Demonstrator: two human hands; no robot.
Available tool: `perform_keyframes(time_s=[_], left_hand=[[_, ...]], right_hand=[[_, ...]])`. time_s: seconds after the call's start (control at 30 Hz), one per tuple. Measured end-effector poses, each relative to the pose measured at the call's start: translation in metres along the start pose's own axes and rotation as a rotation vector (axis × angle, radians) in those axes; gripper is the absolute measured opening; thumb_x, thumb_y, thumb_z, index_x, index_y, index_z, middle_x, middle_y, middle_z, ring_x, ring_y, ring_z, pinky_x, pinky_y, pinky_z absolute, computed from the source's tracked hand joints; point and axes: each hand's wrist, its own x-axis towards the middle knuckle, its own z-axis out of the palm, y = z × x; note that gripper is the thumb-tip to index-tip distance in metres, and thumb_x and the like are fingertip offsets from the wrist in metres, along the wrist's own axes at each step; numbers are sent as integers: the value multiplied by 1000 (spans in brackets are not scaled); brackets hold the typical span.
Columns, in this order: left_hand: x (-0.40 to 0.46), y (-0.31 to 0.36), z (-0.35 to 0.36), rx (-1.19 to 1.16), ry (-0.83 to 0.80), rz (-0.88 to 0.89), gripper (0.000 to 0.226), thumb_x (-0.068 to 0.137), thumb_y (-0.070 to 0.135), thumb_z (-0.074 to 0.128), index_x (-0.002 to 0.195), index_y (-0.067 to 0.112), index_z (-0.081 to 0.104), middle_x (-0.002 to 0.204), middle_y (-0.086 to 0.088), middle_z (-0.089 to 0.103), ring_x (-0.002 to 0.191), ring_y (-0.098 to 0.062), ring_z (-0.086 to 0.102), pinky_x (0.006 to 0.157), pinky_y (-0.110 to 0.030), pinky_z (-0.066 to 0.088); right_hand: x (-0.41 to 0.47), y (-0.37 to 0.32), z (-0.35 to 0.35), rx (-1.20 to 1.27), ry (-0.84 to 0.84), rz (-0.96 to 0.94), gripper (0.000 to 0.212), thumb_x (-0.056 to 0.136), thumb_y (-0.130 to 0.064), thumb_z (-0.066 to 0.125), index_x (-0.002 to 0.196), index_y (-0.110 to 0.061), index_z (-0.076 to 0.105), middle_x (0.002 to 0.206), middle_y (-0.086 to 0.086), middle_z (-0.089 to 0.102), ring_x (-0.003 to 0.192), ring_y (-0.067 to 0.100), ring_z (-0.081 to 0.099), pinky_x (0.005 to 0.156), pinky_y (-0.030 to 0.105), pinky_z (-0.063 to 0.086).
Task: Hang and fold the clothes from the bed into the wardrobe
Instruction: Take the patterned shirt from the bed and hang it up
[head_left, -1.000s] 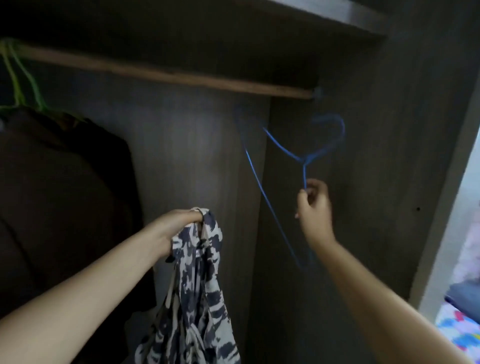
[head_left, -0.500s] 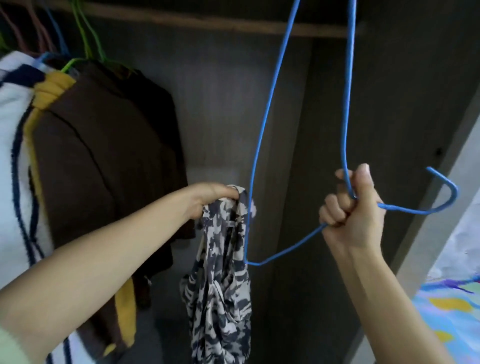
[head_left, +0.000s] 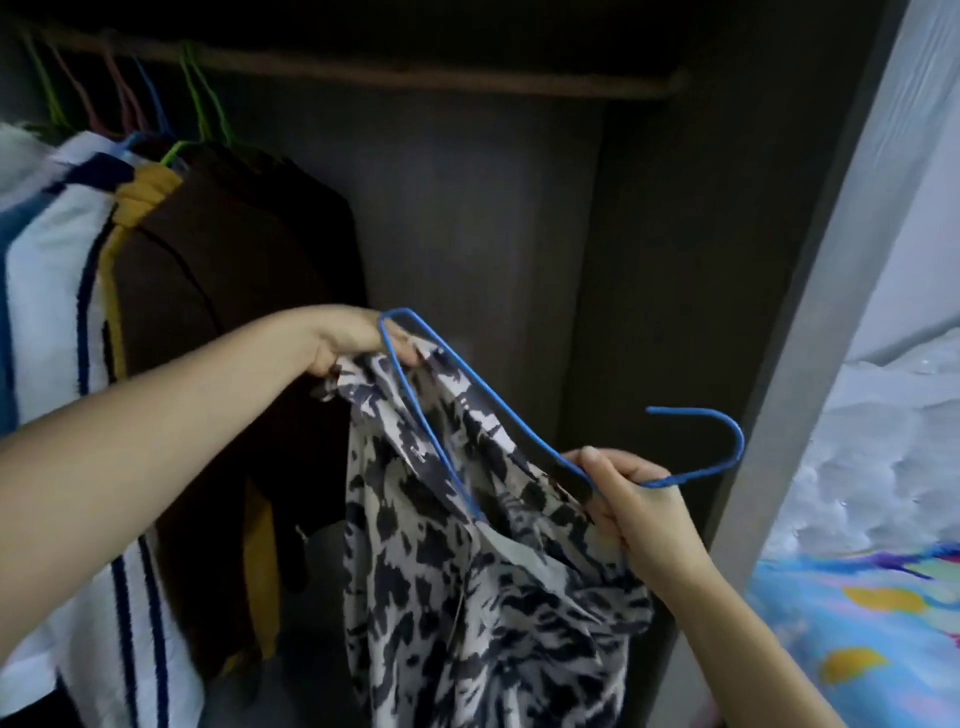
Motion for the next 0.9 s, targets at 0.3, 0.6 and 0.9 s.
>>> perform_keyframes(time_s=[0.3, 0.6, 0.9], left_hand=[[24, -43, 46, -168, 83, -13, 18, 86, -4, 60, 83, 10, 71, 70, -12, 69, 57, -20, 65, 53, -24, 54], [8, -28, 95, 668, -114, 395, 39, 85, 58, 58, 113, 32, 64, 102, 13, 59, 90, -4, 56, 75, -20, 45], [8, -64, 99, 482, 41, 644, 31, 85, 41, 55, 59, 26, 60, 63, 8, 60, 59, -9, 57, 61, -31, 46]], right_hand=[[-11, -23, -23, -719, -221, 225, 36, 98, -30, 52, 82, -1, 67, 41, -11, 32, 36, 5, 27, 38, 15, 23], [8, -51, -5, -579, -306, 266, 21, 99, -21, 51, 102, -12, 71, 45, -7, 39, 38, 7, 33, 38, 19, 27], [25, -90, -31, -621, -451, 278, 24, 101, -22, 46, 119, -19, 60, 103, 5, 71, 94, 14, 67, 77, 27, 55]])
